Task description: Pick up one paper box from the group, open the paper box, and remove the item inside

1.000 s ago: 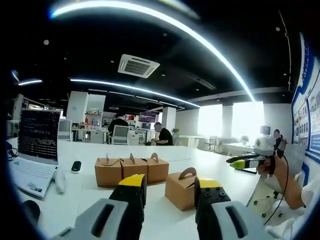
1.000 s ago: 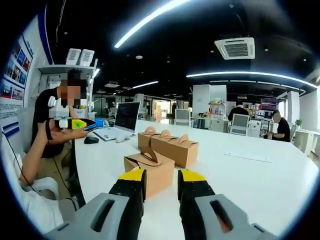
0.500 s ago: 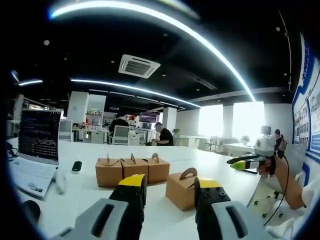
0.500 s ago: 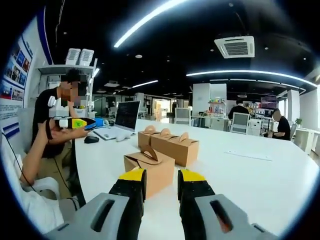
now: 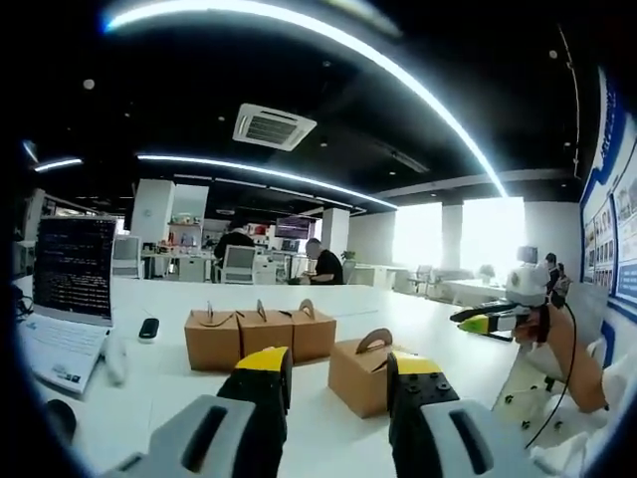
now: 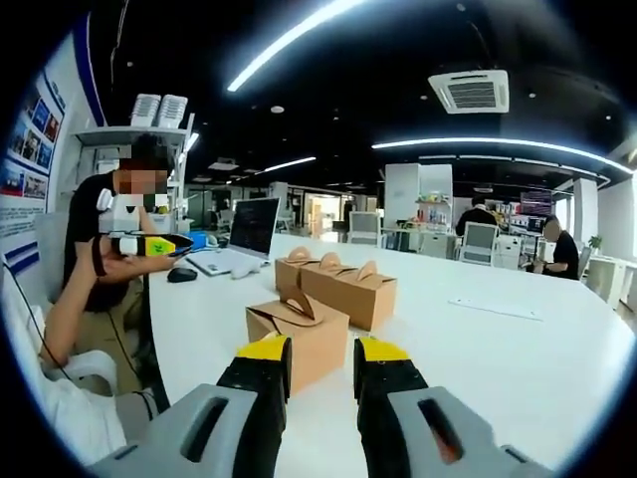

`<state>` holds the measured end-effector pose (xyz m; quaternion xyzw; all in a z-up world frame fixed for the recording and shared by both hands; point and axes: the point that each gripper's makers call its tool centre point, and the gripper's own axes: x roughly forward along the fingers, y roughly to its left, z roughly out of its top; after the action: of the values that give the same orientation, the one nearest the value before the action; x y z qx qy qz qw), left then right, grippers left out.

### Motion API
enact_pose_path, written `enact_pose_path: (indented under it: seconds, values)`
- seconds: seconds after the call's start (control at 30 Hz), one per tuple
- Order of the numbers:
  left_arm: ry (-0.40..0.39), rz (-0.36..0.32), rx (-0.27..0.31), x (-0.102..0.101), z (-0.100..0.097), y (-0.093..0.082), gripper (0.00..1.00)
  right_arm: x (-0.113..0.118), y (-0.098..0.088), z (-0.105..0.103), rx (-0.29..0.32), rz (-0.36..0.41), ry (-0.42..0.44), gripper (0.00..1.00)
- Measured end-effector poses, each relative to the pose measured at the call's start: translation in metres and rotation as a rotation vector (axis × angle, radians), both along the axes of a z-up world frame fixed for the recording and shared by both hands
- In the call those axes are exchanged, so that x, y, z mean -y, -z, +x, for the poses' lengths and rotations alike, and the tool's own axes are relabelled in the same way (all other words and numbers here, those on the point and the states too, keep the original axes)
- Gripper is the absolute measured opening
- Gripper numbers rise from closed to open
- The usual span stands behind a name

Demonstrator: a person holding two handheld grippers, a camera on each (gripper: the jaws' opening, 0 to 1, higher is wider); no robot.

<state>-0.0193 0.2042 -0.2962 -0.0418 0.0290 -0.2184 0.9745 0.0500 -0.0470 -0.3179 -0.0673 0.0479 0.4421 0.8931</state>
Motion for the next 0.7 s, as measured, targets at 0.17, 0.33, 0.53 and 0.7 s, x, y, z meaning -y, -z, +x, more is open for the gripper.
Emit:
enact_pose_path:
  seconds: [0.17,0.33,0.53,0.7]
  values:
    - [0.013,0.014,-0.017,0.005,0.010,0.007,0.40,0.000,-0.008,0.001,0.014,-0.013,0.002,0.26]
    - [0.017,0.056,-0.034,0.008,0.022,0.013,0.40,0.000,-0.008,0.002,0.014,-0.022,0.002,0.26]
    - [0.022,0.106,-0.047,0.015,0.035,0.017,0.40,-0.005,-0.006,0.005,0.006,-0.022,-0.006,0.26]
    - [0.028,0.184,-0.052,0.023,0.045,0.021,0.40,-0.009,-0.006,0.007,0.001,-0.020,-0.010,0.26]
